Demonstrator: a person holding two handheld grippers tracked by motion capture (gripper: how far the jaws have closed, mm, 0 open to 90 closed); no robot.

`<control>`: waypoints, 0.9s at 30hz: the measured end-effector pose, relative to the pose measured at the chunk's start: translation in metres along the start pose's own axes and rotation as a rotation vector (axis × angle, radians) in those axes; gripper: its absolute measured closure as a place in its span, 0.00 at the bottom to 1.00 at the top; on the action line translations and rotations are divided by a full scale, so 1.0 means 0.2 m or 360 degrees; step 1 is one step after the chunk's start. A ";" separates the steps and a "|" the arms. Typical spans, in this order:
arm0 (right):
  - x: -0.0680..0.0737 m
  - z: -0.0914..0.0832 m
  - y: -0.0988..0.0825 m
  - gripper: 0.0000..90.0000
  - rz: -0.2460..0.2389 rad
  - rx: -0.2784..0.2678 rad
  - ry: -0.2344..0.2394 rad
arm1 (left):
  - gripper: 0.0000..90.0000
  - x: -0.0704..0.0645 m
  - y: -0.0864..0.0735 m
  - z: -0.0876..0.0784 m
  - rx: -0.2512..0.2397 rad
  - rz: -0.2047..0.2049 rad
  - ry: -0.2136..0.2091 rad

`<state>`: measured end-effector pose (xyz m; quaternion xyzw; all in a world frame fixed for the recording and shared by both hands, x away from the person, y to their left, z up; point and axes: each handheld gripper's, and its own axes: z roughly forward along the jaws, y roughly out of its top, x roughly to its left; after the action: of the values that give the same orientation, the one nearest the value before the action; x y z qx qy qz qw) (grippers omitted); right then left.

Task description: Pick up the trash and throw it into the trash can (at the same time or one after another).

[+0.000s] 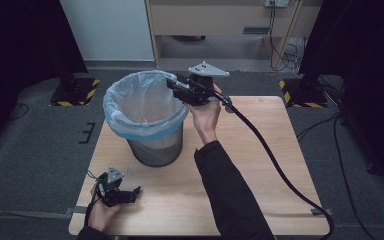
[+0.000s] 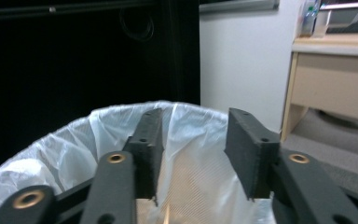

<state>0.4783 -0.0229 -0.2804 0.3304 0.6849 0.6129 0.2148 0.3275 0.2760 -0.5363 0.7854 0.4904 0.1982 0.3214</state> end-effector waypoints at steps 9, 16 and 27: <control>-0.13 -0.26 0.02 0.31 0.0038 -0.0128 -0.0103 | 0.00 0.00 0.00 0.00 0.0003 0.0002 0.0000; -0.22 -0.47 -0.24 0.19 -0.0016 0.0056 -0.0128 | 0.00 0.00 0.00 0.00 0.0003 0.0000 0.0002; -0.42 -0.78 -0.74 0.13 0.0190 0.0213 -0.0188 | 0.00 0.00 0.00 0.00 0.0002 -0.0004 0.0005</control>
<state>0.3993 -0.1968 -0.4097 0.4196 0.6896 0.5570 0.1953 0.3270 0.2757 -0.5363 0.7846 0.4921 0.1988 0.3204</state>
